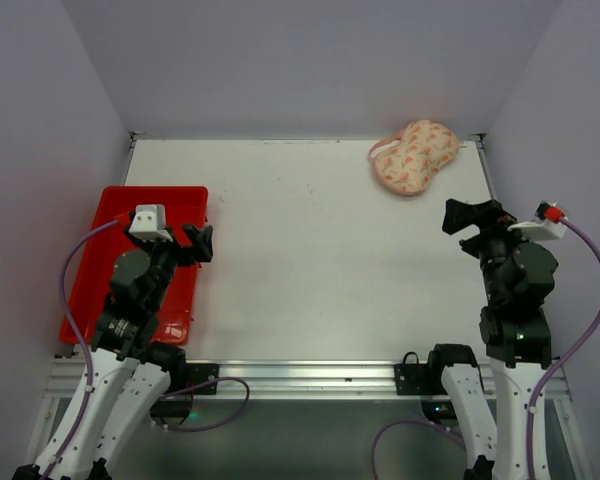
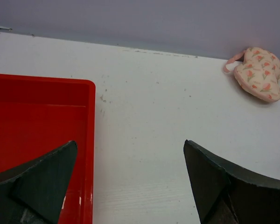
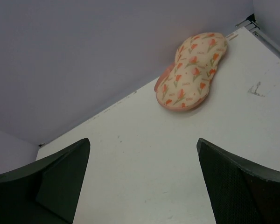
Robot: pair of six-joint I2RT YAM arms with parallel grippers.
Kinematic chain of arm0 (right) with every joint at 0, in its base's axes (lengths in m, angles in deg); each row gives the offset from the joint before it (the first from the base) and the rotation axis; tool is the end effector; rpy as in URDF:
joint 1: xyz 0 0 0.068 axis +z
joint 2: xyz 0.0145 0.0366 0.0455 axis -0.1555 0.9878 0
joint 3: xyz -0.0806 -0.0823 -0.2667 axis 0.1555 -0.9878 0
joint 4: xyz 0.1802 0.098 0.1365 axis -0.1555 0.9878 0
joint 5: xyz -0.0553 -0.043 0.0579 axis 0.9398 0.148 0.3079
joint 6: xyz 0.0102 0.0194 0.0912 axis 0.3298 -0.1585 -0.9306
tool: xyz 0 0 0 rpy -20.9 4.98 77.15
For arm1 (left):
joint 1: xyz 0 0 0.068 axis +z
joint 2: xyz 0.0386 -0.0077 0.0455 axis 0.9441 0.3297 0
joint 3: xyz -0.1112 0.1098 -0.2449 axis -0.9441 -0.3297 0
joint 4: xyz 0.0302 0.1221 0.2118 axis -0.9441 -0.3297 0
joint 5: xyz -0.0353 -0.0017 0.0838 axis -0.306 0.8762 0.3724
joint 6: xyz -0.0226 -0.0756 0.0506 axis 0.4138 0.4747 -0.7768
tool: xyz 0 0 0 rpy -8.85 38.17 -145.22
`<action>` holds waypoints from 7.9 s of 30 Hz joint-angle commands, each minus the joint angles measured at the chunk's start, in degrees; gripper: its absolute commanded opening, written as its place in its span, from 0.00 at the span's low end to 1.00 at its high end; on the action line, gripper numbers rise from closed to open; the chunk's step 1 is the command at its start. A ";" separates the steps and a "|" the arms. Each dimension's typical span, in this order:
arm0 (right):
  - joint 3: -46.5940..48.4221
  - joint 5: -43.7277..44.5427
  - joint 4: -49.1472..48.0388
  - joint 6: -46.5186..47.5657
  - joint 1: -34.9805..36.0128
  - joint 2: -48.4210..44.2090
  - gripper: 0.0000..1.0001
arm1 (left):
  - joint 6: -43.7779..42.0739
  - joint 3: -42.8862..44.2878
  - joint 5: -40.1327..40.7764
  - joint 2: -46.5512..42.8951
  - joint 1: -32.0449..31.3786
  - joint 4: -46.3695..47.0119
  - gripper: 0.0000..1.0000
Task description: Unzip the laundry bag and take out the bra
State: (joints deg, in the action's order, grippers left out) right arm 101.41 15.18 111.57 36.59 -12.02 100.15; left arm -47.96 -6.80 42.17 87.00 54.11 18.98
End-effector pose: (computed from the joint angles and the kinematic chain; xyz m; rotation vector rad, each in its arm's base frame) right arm 0.1218 -0.0112 0.3856 0.5634 1.5245 0.3777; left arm 0.1407 -0.0282 0.3136 -0.1216 1.6909 -0.3062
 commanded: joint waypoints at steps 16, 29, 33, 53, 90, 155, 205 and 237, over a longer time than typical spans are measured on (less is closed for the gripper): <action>-0.35 -2.92 -4.23 0.77 -0.27 3.17 0.99 | -1.22 -0.66 0.85 -0.09 -0.14 1.54 1.00; -2.03 -1.69 -12.57 -15.64 -0.36 31.01 0.99 | -1.31 -0.49 1.55 0.00 -0.14 1.01 1.00; 0.42 -1.86 -16.97 -21.19 -0.71 43.32 0.99 | -1.48 -0.57 1.64 0.00 -0.14 1.10 1.00; 25.98 -8.97 -32.81 -36.67 -2.11 88.93 0.98 | -2.18 -0.57 1.55 2.37 0.12 1.62 1.00; -2.38 -15.14 -6.95 -0.19 25.56 41.34 0.87 | -0.51 2.06 -11.01 8.15 0.82 1.36 1.00; 5.36 -7.14 -6.79 -2.84 52.85 53.72 0.89 | -0.60 0.04 -9.61 8.96 1.18 -0.84 1.00; 2.37 -19.08 -10.47 2.62 17.49 57.57 0.84 | 21.01 4.34 -22.88 32.32 -7.23 7.76 0.97; -17.75 -23.67 -24.98 -4.24 27.15 45.91 0.57 | 31.80 2.53 -10.40 46.51 -14.63 22.00 0.96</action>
State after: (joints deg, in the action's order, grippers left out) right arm 85.35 -11.73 87.99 33.26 15.06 150.66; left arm -23.37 0.98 30.38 139.93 41.23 36.38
